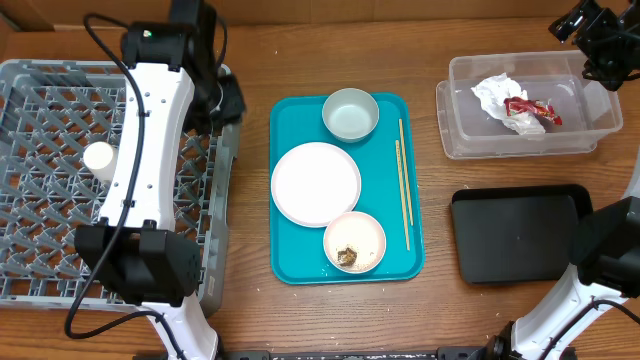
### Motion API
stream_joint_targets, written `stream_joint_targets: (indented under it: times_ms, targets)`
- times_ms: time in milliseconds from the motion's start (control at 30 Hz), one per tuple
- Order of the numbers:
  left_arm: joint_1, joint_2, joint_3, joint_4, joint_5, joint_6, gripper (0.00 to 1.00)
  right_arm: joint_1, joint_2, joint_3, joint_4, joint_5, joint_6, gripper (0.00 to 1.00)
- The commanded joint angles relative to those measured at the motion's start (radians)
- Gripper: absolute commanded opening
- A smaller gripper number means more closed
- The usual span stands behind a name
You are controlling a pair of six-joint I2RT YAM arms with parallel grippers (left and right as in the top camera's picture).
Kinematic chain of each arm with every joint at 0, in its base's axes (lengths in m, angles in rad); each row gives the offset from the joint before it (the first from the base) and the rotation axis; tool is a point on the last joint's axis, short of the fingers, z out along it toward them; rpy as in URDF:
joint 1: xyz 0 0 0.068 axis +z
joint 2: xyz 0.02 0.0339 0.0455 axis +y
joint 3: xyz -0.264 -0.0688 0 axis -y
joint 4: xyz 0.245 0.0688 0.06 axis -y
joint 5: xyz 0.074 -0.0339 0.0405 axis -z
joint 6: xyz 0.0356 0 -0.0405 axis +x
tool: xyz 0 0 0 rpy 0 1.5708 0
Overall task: Sort waste into correct bins and load items into the dishwasher
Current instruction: 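Lower the left gripper onto the grey saucer and grasp its rim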
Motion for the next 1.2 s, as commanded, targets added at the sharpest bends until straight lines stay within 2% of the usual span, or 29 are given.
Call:
stream_joint_targets:
  times_ms: [0, 67, 200, 267, 433, 600, 733, 800, 967, 1167]
  targets:
    - [-0.064, 0.0, 0.038, 0.043, 0.166, 0.086, 0.28, 0.003, -0.048, 0.007, 0.005, 0.003, 0.004, 1.0]
    - [-0.121, 0.001, 0.033, 0.08, 0.156, 0.086, 0.31, 0.003, -0.048, 0.007, 0.005, 0.003, 0.004, 1.0]
    - [-0.247, 0.003, 0.009, 0.178, 0.101, 0.084, 0.51, 0.003, -0.048, 0.007, 0.005, 0.003, 0.004, 1.0]
    - [-0.298, 0.008, 0.005, 0.232, 0.05, 0.081, 0.57, 0.003, -0.048, 0.007, 0.005, 0.003, 0.004, 1.0]
    - [-0.393, 0.039, 0.001, 0.406, -0.09, 0.082, 0.57, 0.003, -0.048, 0.007, 0.005, 0.003, 0.004, 1.0]
    - [-0.416, 0.124, 0.001, 0.562, -0.178, 0.082, 0.56, 0.003, -0.048, 0.007, 0.005, 0.003, 0.004, 1.0]
    - [-0.415, 0.22, 0.001, 0.653, -0.177, 0.093, 0.64, 0.003, -0.048, 0.007, 0.005, 0.003, 0.004, 1.0]
    - [-0.415, 0.266, 0.001, 0.685, -0.17, 0.15, 0.62, 0.003, -0.048, 0.007, 0.005, 0.003, 0.004, 1.0]
    - [-0.43, 0.339, 0.001, 0.744, -0.043, 0.38, 0.6, 0.003, -0.048, 0.007, 0.005, 0.003, 0.004, 1.0]
    - [-0.437, 0.362, 0.001, 0.748, -0.024, 0.422, 0.61, 0.003, -0.048, 0.007, 0.005, 0.003, 0.004, 1.0]
